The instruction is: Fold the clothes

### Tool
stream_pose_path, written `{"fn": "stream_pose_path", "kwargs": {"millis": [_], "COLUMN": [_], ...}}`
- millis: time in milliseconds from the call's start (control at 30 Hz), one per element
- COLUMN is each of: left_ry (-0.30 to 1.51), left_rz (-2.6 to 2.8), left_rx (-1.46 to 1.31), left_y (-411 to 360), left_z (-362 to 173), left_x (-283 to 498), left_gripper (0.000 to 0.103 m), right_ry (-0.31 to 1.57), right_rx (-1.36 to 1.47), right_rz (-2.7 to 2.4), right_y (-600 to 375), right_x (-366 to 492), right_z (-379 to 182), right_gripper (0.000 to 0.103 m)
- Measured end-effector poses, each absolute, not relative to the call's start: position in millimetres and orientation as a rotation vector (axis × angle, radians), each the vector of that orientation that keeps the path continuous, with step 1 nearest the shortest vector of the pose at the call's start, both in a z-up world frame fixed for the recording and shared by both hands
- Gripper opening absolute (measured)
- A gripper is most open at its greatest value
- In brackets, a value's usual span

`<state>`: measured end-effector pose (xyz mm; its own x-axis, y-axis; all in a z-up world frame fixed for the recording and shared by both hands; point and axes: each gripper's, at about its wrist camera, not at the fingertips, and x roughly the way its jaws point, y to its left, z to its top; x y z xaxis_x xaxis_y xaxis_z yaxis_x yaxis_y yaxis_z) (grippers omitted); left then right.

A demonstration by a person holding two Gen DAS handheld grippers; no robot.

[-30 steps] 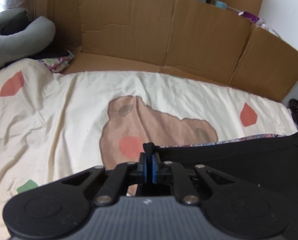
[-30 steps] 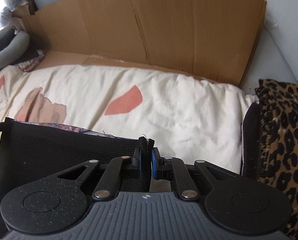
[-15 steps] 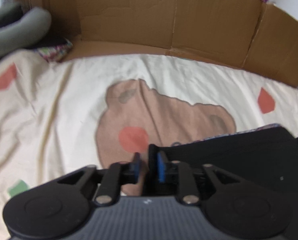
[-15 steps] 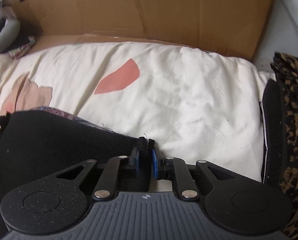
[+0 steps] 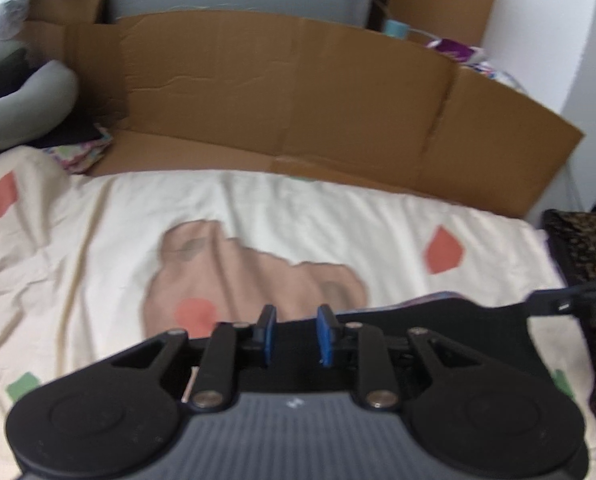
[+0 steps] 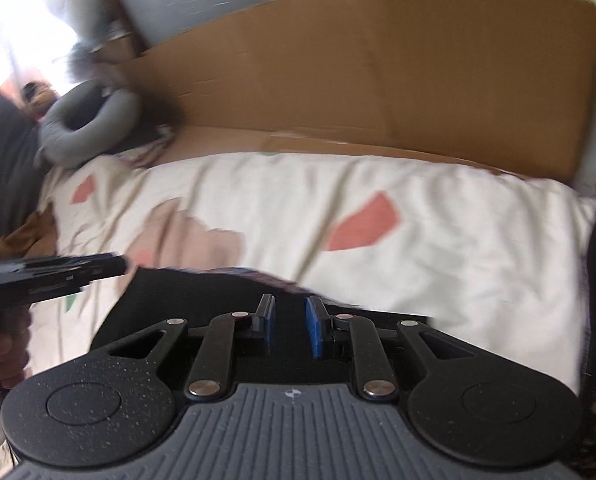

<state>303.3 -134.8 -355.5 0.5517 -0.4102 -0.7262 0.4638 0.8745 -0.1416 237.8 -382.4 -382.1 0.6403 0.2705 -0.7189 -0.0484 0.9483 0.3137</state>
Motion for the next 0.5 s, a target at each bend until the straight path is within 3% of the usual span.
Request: {"fn": "stream_pose_path", "kwargs": {"millis": [500], "left_ry": [0.862], "left_rz": [-0.572], "left_rx": [0.088], "left_y": [-164.2], "left_z": [-381.9], "left_x": [288.6], "left_gripper": [0.03], "right_ry": [0.862], "right_rx": [0.174], "right_rz": [0.184], "right_y": [-327.7], "right_x": [255.1], "right_z": [-411.8], "right_gripper": [0.023]}}
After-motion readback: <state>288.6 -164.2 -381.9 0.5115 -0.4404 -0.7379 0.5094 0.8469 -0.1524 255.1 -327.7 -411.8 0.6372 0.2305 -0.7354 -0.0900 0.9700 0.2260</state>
